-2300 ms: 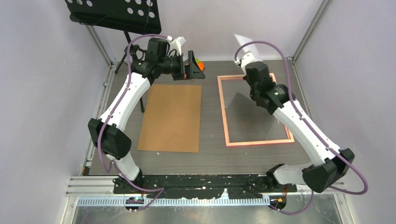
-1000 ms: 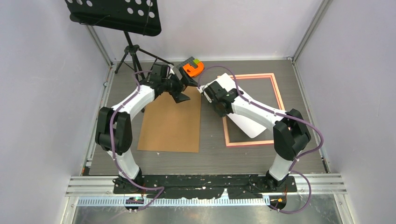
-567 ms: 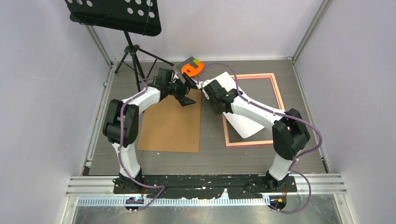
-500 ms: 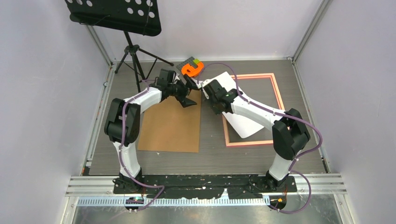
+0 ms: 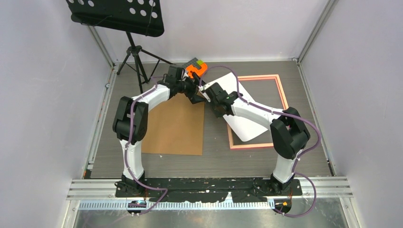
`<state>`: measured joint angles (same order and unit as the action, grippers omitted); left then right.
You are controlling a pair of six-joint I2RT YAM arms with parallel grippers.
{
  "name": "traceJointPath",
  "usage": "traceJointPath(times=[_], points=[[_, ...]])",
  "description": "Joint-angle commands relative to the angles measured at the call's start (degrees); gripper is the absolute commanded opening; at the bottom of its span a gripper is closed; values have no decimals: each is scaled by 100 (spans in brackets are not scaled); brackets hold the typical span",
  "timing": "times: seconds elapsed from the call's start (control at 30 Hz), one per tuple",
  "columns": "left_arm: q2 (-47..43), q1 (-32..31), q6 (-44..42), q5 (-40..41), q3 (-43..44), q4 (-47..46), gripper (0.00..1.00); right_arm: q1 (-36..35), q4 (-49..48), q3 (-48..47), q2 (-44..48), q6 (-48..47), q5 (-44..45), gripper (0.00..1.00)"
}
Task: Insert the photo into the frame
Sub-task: Turn over the photo from the photo frame.
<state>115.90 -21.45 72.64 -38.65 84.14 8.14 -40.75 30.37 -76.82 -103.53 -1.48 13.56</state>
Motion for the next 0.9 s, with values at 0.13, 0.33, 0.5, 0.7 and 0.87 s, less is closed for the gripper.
traceJointPath(times=[0.13,0.33,0.5,0.7,0.87], points=[[202,-142,-57,-13,194,48,64,-28,-234,-204,1,146,-94,12],[231,-244,-54,23,91,-32,55,-29,-183,-261,-32,141,-130,13],[221,-293,-27,10,36,-131,45,-34,-148,-244,25,147,-84,18],[319,-333,54,-4,-104,-367,32,-30,-88,-296,98,278,-114,22],[423,-332,4,14,-72,-413,22,-29,10,-345,253,297,-193,33]])
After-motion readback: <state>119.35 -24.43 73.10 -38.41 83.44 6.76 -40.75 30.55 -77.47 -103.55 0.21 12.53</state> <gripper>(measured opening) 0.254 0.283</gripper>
